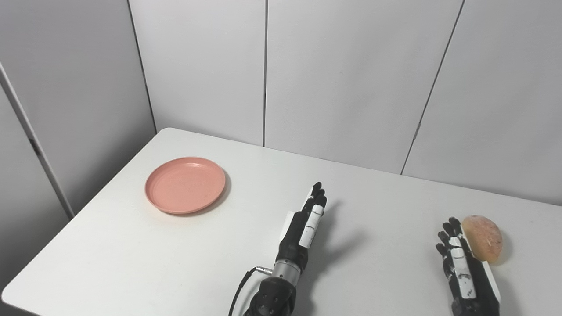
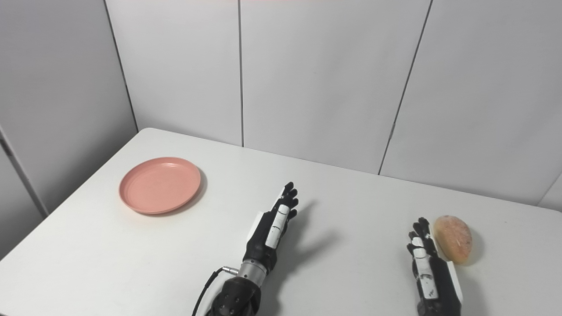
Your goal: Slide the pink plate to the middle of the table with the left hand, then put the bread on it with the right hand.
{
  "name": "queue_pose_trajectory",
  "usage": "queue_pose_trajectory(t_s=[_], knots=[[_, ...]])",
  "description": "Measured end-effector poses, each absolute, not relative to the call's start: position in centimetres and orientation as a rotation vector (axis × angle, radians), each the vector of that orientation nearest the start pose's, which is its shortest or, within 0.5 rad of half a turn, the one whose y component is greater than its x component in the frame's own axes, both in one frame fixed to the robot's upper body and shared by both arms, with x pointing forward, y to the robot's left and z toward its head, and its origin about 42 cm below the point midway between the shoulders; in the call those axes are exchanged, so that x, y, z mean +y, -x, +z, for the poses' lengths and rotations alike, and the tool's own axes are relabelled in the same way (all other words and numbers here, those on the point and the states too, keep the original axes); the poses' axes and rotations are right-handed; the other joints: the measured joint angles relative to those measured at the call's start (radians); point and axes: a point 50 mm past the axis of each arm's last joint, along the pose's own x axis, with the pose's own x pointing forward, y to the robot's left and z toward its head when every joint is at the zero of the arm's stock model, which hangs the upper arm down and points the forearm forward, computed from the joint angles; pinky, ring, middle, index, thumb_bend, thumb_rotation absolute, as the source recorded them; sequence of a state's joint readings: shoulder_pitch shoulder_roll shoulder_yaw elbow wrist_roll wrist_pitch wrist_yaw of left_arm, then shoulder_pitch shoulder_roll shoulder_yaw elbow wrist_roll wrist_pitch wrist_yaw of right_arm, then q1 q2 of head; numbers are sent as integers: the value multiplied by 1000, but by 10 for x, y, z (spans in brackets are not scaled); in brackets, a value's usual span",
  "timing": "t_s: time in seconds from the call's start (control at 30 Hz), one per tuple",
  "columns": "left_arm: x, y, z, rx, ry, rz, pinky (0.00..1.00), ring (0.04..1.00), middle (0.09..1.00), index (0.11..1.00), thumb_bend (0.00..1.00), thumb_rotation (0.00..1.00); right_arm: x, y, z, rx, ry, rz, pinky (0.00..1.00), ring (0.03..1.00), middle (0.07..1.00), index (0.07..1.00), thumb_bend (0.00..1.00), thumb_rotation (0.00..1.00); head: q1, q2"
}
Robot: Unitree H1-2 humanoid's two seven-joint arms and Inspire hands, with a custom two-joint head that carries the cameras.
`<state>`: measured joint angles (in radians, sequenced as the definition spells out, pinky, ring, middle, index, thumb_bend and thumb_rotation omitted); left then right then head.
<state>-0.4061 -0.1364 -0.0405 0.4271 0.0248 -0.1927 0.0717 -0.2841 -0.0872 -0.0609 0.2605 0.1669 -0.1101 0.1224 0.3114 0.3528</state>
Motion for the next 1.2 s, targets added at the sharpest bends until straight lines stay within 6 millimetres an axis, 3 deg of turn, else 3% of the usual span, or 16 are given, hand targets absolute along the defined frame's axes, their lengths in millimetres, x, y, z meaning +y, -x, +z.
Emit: queue_pose_trajectory(t_s=[0.6, 0.8, 1.2], knots=[[110, -404, 131, -164, 96, -82, 958, 975, 997, 991, 737, 1000, -239, -375, 125, -155, -85, 107, 1000, 1000, 1000, 1000, 500, 838, 32, -21], [133, -408, 146, -221, 124, -67, 906, 944, 984, 989, 760, 1000, -240, -375, 125, -156, -91, 108, 1000, 1000, 1000, 1000, 496, 835, 40, -29], [166, -411, 176, -313, 136, -23, 917, 943, 975, 962, 779, 1000, -239, -375, 126, -157, -90, 111, 1000, 1000, 1000, 1000, 475, 867, 52, -41]])
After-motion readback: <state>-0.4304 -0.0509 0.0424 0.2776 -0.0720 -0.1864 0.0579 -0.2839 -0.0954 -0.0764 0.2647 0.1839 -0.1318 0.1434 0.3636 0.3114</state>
